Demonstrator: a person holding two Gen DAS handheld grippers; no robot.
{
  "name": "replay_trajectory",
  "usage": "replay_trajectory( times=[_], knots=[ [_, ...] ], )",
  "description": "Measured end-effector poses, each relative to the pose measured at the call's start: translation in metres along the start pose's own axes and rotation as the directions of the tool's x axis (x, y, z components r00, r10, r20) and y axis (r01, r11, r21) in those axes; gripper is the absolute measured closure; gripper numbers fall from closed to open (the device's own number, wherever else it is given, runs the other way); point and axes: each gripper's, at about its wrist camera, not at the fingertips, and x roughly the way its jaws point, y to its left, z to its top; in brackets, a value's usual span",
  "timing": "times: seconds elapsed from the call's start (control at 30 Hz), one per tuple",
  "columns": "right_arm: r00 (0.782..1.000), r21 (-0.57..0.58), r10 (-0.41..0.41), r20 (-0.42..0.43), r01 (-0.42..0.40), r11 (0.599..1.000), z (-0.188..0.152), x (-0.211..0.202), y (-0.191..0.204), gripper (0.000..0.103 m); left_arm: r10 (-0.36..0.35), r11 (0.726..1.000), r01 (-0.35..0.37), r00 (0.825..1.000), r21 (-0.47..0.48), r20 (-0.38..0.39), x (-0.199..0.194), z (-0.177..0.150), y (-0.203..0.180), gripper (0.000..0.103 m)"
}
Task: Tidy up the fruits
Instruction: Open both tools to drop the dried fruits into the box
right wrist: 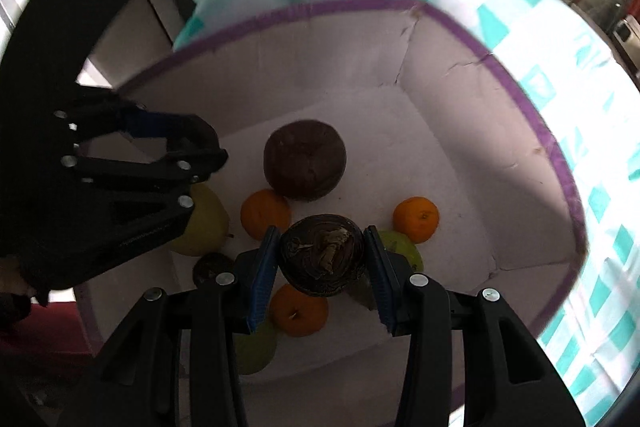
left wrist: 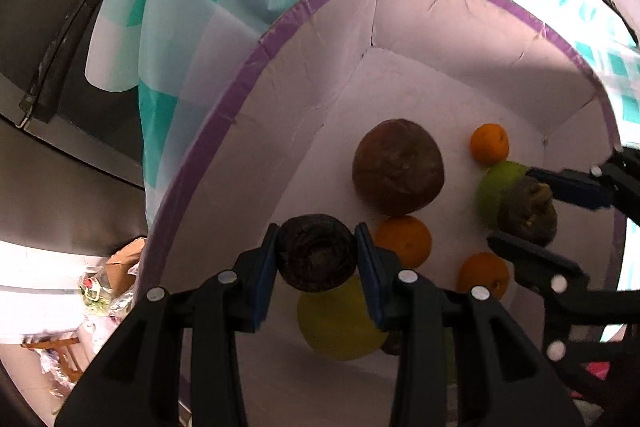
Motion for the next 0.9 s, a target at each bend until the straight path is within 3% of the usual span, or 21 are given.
replay_trajectory(
  times=[0.2,0.53,0.6,0.73,0.83,0.87,0.9],
  knots=[
    [0.997,-0.053,-0.021,-0.07,0.018,0.998,0.006,0.018,0.012,0.06,-0.017,1.0,0.017,1.0,-0.014,-0.008,0.008,0.001,0.009,0.065],
    [0.998,0.005,-0.01,-0.067,0.01,1.0,0.011,0.02,0.006,0.057,-0.073,0.997,0.074,0.997,-0.02,0.02,0.006,-0.004,0.011,0.061],
    [0.998,0.014,-0.012,-0.054,0.013,1.0,0.01,0.015,0.002,0.045,-0.105,0.994,0.105,0.994,-0.019,0.039,0.005,-0.007,0.017,0.055],
    [1.0,0.054,-0.018,-0.01,0.018,0.998,0.015,-0.003,-0.012,0.039,-0.129,0.992,0.13,0.988,-0.002,0.079,-0.003,-0.011,0.018,0.044],
    [0.999,0.084,-0.031,0.03,0.029,0.996,0.011,-0.018,-0.021,0.028,-0.102,0.995,0.103,0.982,0.0,0.16,-0.02,-0.014,0.021,0.024],
    [0.998,0.095,-0.036,0.047,0.032,0.995,0.008,-0.025,-0.024,0.024,-0.077,0.997,0.08,0.977,-0.008,0.197,-0.027,-0.015,0.024,0.012],
    [0.997,0.108,-0.04,0.066,0.033,0.994,0.005,-0.032,-0.027,0.02,-0.089,0.996,0.094,0.97,-0.01,0.227,-0.033,-0.015,0.026,0.01]
  ],
)
